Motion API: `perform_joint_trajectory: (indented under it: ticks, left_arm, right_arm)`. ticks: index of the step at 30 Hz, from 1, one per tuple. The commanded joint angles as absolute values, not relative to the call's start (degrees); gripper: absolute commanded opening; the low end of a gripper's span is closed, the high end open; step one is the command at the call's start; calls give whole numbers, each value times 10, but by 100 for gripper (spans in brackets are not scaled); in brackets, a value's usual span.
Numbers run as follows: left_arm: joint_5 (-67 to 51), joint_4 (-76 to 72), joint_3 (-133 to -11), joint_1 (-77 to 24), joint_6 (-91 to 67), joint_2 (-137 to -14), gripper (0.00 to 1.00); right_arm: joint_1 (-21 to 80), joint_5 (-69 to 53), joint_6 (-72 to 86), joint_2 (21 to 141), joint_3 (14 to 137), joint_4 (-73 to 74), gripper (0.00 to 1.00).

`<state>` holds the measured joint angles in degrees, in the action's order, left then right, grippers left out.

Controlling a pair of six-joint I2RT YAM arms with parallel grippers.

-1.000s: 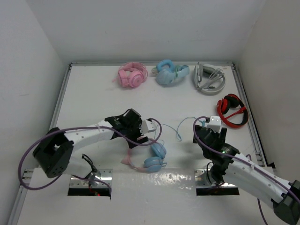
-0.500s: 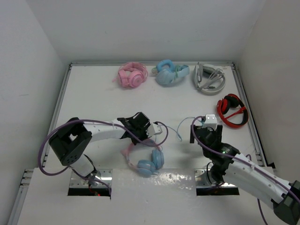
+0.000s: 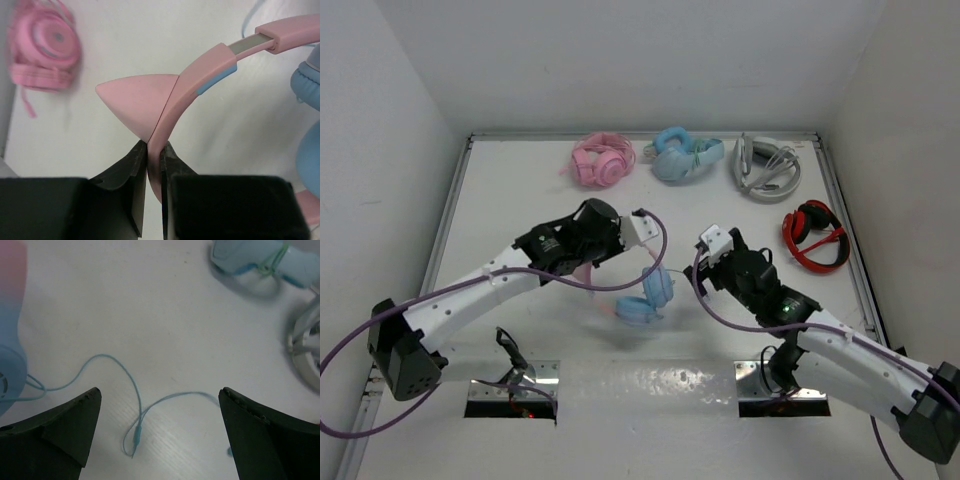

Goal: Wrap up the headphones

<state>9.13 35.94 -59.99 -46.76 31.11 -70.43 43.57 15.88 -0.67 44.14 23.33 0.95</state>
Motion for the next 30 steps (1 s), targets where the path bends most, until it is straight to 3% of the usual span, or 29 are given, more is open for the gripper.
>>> perform_joint_trajectory:
  ticks: [1,10,16,22,30]
  left_arm:
    - [103,389,-660,-464,309,-686,0]
    - [212,403,-767,-456,296,-707,0]
    - [220,424,-798,-429,266,-722,0]
    - [86,443,-852,-286,212,-772,0]
    - [-77,458,-904,-207,176,-790,0]
  right_arm:
    - [433,74,-181,462,241,-113,99]
    - [376,-61,-254,432,266,-34,98]
    - [375,-119,-240,353,204,-50,99]
    - [374,-130,-182,373,170,-119,99]
    - [376,-144,-39,610,166,-396,99]
